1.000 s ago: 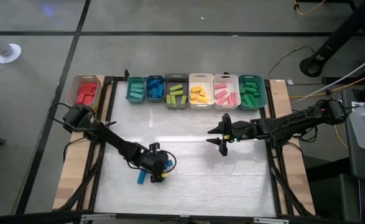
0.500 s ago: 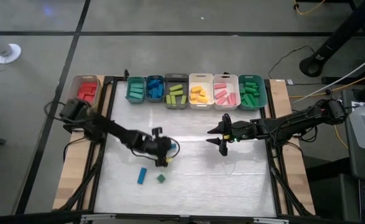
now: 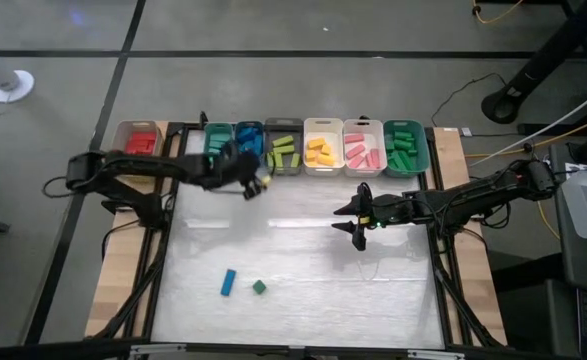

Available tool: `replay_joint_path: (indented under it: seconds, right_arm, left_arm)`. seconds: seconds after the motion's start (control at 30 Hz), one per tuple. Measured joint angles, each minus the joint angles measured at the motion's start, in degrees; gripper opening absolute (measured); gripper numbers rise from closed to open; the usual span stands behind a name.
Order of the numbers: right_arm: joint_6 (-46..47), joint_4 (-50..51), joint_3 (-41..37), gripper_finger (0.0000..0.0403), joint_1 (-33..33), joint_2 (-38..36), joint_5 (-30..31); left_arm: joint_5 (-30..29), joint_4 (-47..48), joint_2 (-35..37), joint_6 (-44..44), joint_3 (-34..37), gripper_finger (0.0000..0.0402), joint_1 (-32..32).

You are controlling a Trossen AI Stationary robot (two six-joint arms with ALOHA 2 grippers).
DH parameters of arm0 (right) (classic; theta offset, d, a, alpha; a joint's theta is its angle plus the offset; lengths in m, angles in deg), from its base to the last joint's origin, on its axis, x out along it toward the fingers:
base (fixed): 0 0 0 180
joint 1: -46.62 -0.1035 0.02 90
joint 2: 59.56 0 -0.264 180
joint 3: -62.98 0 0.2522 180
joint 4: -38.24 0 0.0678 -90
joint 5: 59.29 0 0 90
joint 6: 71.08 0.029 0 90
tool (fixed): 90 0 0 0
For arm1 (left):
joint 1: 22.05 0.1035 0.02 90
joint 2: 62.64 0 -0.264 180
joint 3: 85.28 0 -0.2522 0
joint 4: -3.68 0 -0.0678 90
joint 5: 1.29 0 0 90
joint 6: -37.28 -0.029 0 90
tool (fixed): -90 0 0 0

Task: Sort blocks
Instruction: Put the blue block into the blue bin, then put the green block into the right green bin

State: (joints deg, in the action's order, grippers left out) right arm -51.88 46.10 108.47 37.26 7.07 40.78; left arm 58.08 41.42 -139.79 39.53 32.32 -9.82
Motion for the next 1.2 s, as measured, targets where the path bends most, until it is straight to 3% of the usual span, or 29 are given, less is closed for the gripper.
replay_joint_path:
  seconds: [0.17, 0.33, 0.53, 0.63, 0.8, 0.9, 1.1, 1.2]
  right_arm:
    - [0.0, 0.0, 0.0, 0.0193, 0.0, 0.0, 0.0]
    - [0.0, 0.0, 0.0, 0.0193, 0.0, 0.0, 0.0]
    - [0.0, 0.0, 0.0, 0.0193, 0.0, 0.0, 0.0]
    - [0.0, 0.0, 0.0, 0.0193, 0.0, 0.0, 0.0]
    - [0.0, 0.2, 0.0, 0.0193, 0.0, 0.0, 0.0]
    - [0.0, 0.5, 0.0, 0.0193, 0.0, 0.0, 0.0]
    - [-0.2, 0.5, 0.0, 0.0193, 0.0, 0.0, 0.0]
    - [-0.2, 0.5, 0.0, 0.0193, 0.0, 0.0, 0.0]
  left_arm:
    - [0.3, -2.3, -1.2, -0.5, 0.0, 0.0106, 9.0]
    - [1.0, -2.4, -2.5, 3.0, 0.0, 0.0127, 13.7]
    - [7.5, -2.5, -2.6, 6.1, 0.0, 0.0164, 15.3]
    - [15.4, -2.1, -2.6, 11.4, -0.1, 0.0176, 14.5]
    - [37.9, -1.7, -2.6, 23.2, -0.1, 0.0177, 9.7]
    - [46.7, -1.7, -2.6, 26.7, -0.1, 0.0172, 3.2]
    - [47.0, -2.0, -2.6, 30.6, -0.1, 0.0171, -13.0]
    - [42.5, -2.0, -2.6, 35.0, -0.1, 0.0171, -20.5]
